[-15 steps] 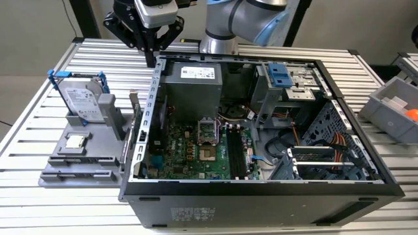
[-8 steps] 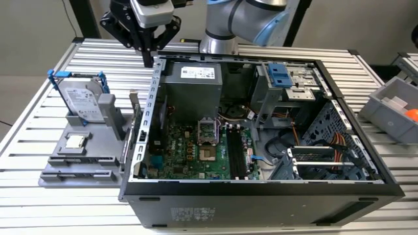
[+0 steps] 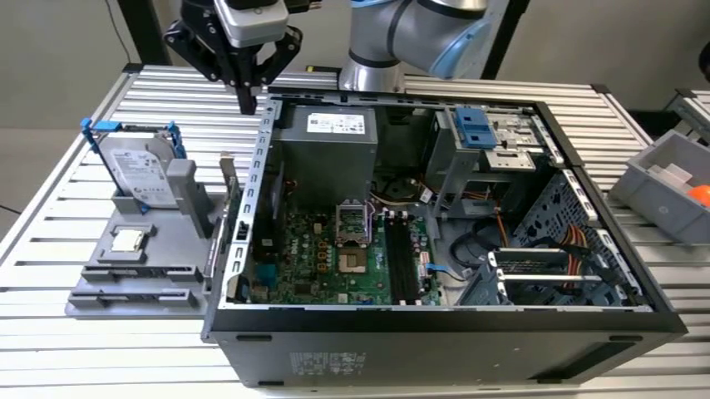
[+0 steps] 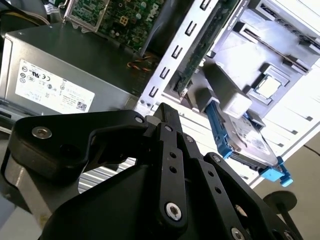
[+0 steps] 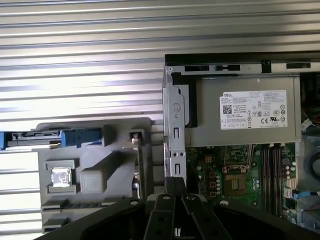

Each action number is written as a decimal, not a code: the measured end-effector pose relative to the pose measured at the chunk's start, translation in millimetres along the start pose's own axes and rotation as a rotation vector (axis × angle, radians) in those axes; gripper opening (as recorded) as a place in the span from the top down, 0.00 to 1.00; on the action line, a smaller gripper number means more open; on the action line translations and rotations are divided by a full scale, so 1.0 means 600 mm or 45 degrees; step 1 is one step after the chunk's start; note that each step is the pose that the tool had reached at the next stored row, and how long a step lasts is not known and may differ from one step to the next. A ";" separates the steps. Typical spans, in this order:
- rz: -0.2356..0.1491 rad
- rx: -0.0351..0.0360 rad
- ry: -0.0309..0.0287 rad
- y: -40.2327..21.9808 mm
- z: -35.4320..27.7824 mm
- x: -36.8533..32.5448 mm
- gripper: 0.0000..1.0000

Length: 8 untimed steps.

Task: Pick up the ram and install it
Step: 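Reach for the ram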

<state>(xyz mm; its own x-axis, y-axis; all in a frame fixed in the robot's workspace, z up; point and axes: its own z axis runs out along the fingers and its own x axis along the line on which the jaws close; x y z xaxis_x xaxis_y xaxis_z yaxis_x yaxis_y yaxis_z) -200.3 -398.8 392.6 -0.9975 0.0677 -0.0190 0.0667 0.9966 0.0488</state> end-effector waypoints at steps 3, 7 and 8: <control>0.000 0.0000 0.0001 0.000 0.000 0.003 1.00; -0.001 0.0000 0.0000 -0.001 0.000 0.008 1.00; -0.001 0.0000 0.0001 -0.001 0.000 0.009 1.00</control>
<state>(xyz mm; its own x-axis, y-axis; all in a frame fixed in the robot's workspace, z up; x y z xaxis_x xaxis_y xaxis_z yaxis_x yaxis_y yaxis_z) -206.0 -398.8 392.6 -0.9976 0.0670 -0.0190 0.0660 0.9966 0.0488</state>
